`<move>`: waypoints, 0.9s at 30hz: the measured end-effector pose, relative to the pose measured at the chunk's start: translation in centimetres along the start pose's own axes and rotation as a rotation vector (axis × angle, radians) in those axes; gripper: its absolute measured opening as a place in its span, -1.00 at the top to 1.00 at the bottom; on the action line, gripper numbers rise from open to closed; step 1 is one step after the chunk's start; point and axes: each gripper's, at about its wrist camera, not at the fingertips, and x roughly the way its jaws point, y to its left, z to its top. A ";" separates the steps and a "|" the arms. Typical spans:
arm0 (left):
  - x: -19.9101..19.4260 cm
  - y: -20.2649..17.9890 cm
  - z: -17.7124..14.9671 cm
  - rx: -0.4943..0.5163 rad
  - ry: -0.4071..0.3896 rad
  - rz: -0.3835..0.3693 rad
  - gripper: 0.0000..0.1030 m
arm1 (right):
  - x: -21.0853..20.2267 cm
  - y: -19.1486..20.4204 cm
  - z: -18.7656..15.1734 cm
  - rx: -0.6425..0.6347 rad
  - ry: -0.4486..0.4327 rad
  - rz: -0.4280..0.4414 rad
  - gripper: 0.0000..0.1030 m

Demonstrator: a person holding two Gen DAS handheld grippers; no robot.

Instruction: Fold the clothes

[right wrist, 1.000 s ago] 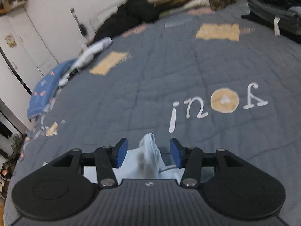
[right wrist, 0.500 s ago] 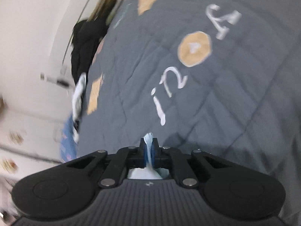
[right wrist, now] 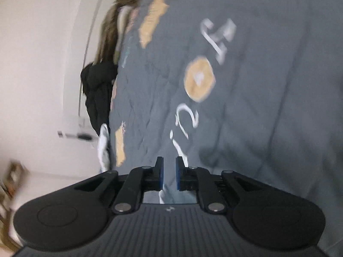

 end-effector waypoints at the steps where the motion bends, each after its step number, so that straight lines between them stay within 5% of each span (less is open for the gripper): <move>1: 0.0 0.0 0.0 0.001 0.000 0.001 0.69 | -0.4 0.6 0.3 -0.038 0.002 -0.007 0.73; 5: 0.0 -0.1 0.0 0.003 -0.001 0.004 0.68 | -0.4 2.7 0.8 -0.198 0.051 -0.050 0.04; 11: -0.1 -0.1 0.0 0.006 -0.001 0.004 0.68 | 3.1 5.8 0.1 -0.404 0.175 -0.215 0.01; 13: -0.1 0.0 0.0 0.006 0.000 0.000 0.68 | 4.1 6.2 -0.6 -0.455 0.203 -0.243 0.10; 16: -0.1 0.0 0.0 0.010 0.000 -0.002 0.68 | 4.5 6.0 -0.8 -0.436 0.207 -0.257 0.87; 23: -0.1 0.0 -0.1 0.010 -0.003 -0.004 0.68 | 1.3 2.6 0.4 -0.032 0.072 -0.074 0.91; 27: -0.2 0.0 -0.2 0.013 -0.005 -0.008 0.68 | 1.2 -0.2 0.1 0.081 0.036 -0.136 0.88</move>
